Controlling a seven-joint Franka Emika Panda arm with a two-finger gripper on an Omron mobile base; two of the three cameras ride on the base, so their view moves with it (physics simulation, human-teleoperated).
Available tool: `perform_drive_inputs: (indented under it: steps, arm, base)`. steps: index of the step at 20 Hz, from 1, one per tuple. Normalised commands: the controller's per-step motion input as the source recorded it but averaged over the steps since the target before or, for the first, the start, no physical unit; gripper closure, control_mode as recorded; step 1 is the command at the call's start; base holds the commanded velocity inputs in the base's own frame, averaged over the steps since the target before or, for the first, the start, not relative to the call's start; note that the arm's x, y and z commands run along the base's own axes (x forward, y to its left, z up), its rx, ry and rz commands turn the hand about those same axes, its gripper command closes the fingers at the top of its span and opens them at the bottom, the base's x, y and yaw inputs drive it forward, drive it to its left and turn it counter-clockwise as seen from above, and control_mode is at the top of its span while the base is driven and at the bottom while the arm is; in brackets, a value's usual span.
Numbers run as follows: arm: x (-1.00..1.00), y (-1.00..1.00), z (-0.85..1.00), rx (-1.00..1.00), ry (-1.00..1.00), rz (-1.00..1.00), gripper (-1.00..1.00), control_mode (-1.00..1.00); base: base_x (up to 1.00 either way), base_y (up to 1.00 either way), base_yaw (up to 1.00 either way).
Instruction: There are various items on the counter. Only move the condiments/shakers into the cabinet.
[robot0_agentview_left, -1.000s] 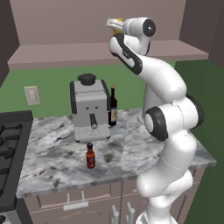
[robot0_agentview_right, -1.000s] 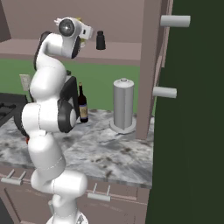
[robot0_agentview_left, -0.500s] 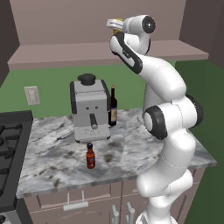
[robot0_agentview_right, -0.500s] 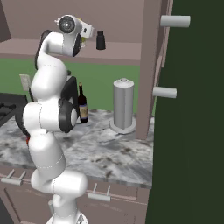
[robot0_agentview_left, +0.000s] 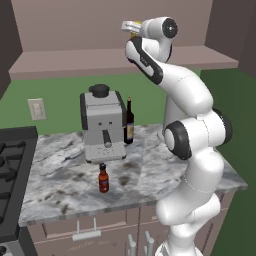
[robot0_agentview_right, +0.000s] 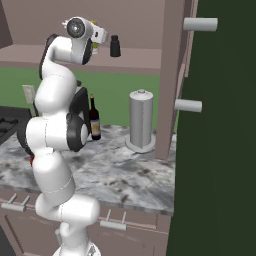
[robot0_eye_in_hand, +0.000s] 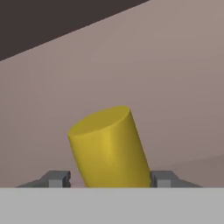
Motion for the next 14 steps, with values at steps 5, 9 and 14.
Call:
perform_drive_inputs:
  steps: [5, 9, 14]
  arm:
    - [-0.14, 0.00, 0.00, 0.00, -0.02, 0.00, -1.00, -1.00]
    - [-0.64, 0.00, 0.00, 0.00, -0.09, -0.05, -1.00, -1.00]
    - [-0.93, 0.00, -0.01, 0.00, -0.07, -0.08, -1.00, -1.00]
  base:
    - [0.00, 0.00, 0.00]
    - [0.00, 0.00, 0.00]
    - [0.00, 0.00, 0.00]
